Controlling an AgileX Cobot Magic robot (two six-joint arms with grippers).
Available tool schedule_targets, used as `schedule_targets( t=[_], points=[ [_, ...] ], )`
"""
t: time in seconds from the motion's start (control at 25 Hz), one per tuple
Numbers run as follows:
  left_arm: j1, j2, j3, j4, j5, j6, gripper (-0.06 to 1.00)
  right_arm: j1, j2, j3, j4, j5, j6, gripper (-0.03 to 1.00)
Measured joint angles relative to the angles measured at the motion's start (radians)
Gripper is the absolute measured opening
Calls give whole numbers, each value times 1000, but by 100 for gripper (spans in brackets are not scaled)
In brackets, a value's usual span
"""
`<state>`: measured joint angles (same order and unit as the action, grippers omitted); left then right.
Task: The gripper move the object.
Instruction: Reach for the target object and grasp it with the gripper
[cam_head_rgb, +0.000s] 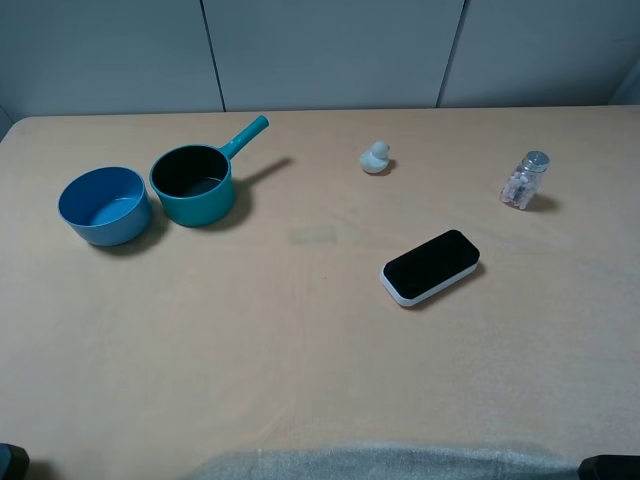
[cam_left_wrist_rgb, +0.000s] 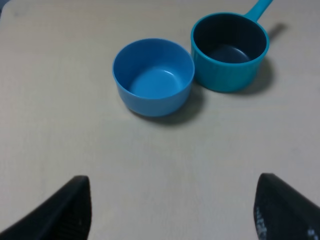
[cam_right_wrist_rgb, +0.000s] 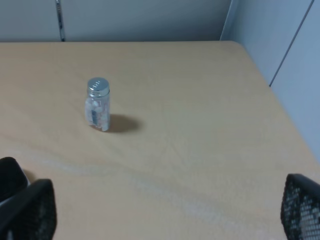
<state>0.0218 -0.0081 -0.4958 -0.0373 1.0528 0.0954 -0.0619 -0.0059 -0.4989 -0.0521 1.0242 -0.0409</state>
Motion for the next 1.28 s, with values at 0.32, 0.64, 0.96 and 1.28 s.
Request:
schedule_targets(
  t=[0.32,0.64,0.96,1.28],
  points=[
    [0,0,0,0,0,0,74,0,0,0,0,0,0,68],
    [0,0,0,0,0,0,74,0,4,0,0,0,6,68],
    [0,0,0,0,0,0,74,0,263,0,8,-1,22,68],
    [0,0,0,0,0,0,74,0,677,-96,112,-78,22,68]
  ],
)
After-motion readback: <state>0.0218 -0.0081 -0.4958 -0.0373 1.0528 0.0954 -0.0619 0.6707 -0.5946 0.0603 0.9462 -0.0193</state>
